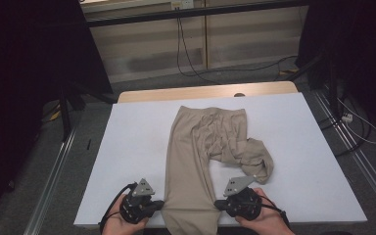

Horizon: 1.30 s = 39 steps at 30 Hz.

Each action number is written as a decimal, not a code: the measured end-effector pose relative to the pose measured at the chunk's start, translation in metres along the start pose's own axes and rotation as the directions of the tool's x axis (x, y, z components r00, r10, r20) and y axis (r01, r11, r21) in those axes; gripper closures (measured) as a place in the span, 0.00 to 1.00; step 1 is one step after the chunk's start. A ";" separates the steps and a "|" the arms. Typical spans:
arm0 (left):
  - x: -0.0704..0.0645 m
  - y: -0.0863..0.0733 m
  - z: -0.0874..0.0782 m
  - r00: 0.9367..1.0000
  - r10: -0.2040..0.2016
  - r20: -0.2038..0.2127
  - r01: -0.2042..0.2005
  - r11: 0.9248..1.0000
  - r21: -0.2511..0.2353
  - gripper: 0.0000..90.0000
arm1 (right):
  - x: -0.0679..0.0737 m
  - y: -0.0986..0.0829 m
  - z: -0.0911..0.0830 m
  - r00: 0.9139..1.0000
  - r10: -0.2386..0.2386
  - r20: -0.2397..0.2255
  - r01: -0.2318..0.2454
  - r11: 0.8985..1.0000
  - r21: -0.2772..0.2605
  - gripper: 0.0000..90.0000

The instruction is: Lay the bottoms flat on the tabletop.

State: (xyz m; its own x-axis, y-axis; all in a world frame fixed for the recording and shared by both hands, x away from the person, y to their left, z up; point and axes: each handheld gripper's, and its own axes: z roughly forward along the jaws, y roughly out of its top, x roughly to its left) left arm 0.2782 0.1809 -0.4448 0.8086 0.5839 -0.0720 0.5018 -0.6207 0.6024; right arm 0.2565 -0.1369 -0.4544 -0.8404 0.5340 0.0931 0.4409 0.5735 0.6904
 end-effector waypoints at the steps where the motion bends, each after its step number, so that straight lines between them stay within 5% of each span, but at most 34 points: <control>1: -0.001 0.000 0.000 1.000 0.001 -0.007 -0.001 1.000 0.004 1.00 | 0.001 -0.001 -0.001 1.000 -0.002 -0.004 0.002 1.000 0.002 0.98; 4: -0.002 -0.002 -0.005 1.000 -0.009 -0.020 0.009 1.000 0.012 1.00 | 0.000 0.000 -0.001 1.000 -0.006 -0.014 0.006 1.000 0.010 0.89; 9: 0.002 -0.004 -0.015 0.999 -0.039 -0.018 0.038 0.999 -0.038 0.99 | -0.003 0.012 -0.002 0.999 -0.031 0.043 0.035 0.994 -0.103 0.81; 10: 0.001 -0.003 -0.015 0.999 -0.042 -0.024 0.041 0.997 -0.060 0.92 | -0.004 0.014 0.000 0.998 -0.041 0.041 0.045 0.992 -0.119 0.80; 15: 0.002 0.006 -0.007 0.998 0.023 -0.053 -0.029 0.992 -0.125 0.79 | -0.008 0.023 0.024 0.994 -0.079 0.072 0.085 0.992 -0.088 0.74; 18: 0.005 0.012 0.003 0.997 0.059 -0.059 -0.068 0.987 -0.149 0.80 | -0.009 0.020 0.030 0.990 -0.105 0.095 0.111 0.992 -0.055 0.80; 21: 0.000 0.013 0.015 0.995 0.080 -0.065 -0.087 0.991 -0.106 0.84 | -0.011 0.017 0.023 0.992 -0.093 0.088 0.097 0.995 -0.034 0.96; 25: -0.006 0.013 0.017 0.993 0.101 -0.065 -0.104 0.994 -0.045 1.00 | -0.013 0.010 0.016 0.995 -0.066 0.072 0.069 0.997 -0.035 0.97; 28: -0.008 0.010 0.011 0.996 0.073 -0.045 -0.074 0.997 -0.021 1.00 | -0.010 0.008 0.016 0.995 -0.064 0.076 0.067 0.997 -0.046 0.95; 32: -0.011 -0.003 0.000 0.998 0.060 -0.026 -0.060 0.998 -0.007 1.00 | -0.005 0.008 0.017 0.996 -0.053 0.072 0.057 0.997 -0.052 0.86; 35: -0.012 -0.005 -0.002 0.998 0.063 -0.018 -0.063 0.998 -0.015 1.00 | 0.000 0.009 0.019 0.998 -0.039 0.050 0.042 0.998 -0.052 0.65; 39: -0.009 -0.001 0.003 0.998 0.056 0.012 -0.056 0.997 -0.050 0.97 | 0.009 0.011 0.019 0.995 -0.072 0.062 0.076 0.995 -0.064 0.63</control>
State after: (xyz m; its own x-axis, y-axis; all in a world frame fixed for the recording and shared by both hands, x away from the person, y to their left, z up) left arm 0.2717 0.1749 -0.4472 0.8391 0.5419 -0.0472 0.4400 -0.6250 0.6448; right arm 0.2596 -0.1138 -0.4597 -0.8488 0.5287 -0.0019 0.3543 0.5715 0.7402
